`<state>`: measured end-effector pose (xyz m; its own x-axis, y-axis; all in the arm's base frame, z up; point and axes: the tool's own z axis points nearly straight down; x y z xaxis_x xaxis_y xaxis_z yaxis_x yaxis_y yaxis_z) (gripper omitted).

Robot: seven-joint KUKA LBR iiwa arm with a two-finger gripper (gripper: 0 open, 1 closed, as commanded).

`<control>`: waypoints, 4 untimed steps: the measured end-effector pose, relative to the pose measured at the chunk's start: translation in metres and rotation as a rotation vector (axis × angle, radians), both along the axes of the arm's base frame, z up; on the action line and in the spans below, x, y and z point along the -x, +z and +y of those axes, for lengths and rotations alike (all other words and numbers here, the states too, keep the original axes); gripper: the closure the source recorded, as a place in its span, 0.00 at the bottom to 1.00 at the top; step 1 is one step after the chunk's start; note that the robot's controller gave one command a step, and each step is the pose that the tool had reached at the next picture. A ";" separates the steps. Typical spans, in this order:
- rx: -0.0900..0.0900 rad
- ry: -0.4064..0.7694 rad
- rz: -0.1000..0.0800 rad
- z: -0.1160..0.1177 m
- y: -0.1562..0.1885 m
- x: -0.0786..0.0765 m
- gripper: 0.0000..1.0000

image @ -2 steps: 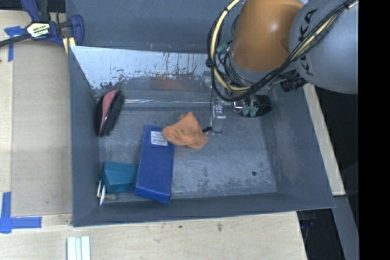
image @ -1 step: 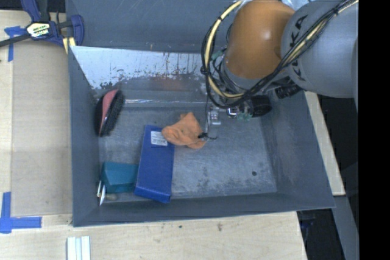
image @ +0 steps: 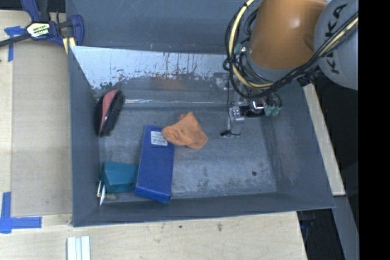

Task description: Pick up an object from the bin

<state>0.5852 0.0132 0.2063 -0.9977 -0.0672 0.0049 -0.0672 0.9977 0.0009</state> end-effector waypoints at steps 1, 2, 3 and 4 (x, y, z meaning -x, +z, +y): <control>0.002 0.054 -0.024 -0.001 0.017 -0.017 0.00; 0.000 0.070 -0.012 0.024 -0.049 0.007 0.00; 0.000 0.084 -0.001 0.034 -0.079 0.008 0.00; 0.000 0.089 -0.009 0.033 -0.127 0.025 1.00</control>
Offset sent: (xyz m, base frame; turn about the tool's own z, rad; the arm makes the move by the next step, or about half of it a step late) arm -0.0165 0.0326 -0.0635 -0.0778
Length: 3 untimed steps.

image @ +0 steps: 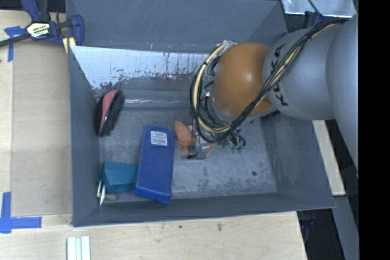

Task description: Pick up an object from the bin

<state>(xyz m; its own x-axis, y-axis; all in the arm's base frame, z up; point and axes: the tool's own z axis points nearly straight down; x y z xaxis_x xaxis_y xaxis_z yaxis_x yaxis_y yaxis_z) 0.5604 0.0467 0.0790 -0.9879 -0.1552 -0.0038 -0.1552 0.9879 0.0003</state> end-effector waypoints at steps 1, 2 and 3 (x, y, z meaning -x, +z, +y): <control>0.000 0.000 0.000 0.000 0.000 0.000 1.00; 0.000 -0.019 0.001 0.020 0.092 -0.033 1.00; 0.000 -0.020 0.001 0.020 0.092 -0.033 1.00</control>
Offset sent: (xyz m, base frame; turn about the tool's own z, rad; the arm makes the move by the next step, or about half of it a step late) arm 0.0324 0.0205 0.0911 0.0199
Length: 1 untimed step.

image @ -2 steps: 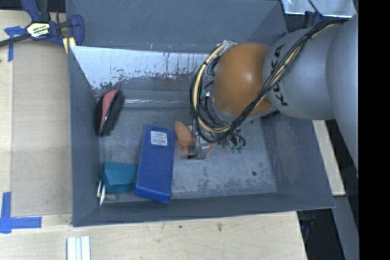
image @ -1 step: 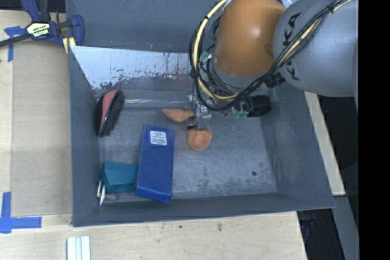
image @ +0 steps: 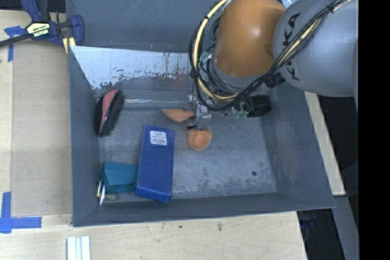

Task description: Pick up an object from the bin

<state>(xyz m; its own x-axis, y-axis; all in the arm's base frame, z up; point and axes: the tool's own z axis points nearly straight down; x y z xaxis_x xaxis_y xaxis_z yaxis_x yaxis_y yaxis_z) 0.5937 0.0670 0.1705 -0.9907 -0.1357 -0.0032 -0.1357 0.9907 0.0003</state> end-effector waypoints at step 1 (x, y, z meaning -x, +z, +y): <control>0.000 0.004 0.000 0.006 0.083 -0.001 1.00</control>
Offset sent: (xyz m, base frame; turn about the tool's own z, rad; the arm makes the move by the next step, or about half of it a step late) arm 0.0000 0.0000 0.0000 0.0000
